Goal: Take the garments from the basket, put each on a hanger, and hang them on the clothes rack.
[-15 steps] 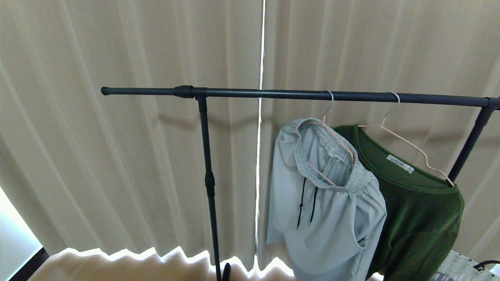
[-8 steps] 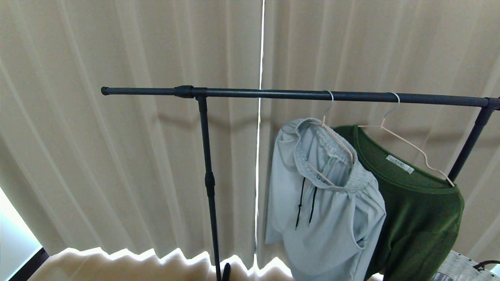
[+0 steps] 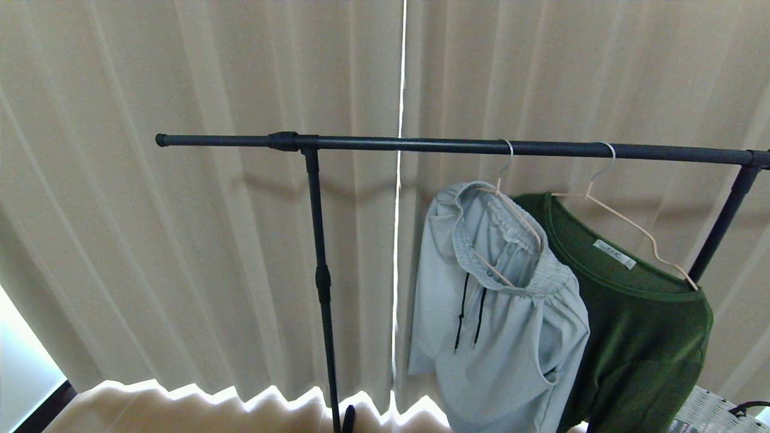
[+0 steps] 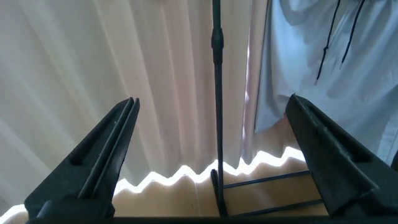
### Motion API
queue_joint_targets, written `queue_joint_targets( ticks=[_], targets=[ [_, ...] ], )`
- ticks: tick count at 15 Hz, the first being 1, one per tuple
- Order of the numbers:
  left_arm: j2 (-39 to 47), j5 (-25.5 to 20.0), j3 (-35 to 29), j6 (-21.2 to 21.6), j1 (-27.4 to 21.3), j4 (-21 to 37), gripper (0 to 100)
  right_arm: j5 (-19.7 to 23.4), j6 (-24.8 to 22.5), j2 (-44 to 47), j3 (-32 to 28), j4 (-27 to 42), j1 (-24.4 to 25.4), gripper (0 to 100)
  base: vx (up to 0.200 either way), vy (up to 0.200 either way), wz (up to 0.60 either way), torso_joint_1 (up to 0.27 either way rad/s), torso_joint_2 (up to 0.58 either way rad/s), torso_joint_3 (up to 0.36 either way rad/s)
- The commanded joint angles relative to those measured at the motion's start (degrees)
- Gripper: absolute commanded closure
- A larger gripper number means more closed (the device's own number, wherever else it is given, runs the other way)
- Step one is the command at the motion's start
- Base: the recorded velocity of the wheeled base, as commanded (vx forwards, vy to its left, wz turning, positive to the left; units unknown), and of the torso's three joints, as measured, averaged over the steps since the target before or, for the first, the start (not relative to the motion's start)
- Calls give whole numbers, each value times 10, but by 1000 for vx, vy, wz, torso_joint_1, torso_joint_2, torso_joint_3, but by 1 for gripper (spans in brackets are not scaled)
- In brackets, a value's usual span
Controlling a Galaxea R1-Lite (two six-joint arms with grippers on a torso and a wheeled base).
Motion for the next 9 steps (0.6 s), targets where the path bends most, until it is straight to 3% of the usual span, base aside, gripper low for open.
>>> queue_joint_targets(
  ticks=[1, 9],
  targets=[
    [1, 0, 0, 0, 1, 0, 0, 0, -1, -1, 0, 0, 0, 0, 0, 0, 0, 0, 0, 0],
    [1, 0, 0, 0, 1, 0, 0, 4, -4, -1, 0, 1, 0, 0, 0, 0, 0, 0, 0, 0]
  ],
)
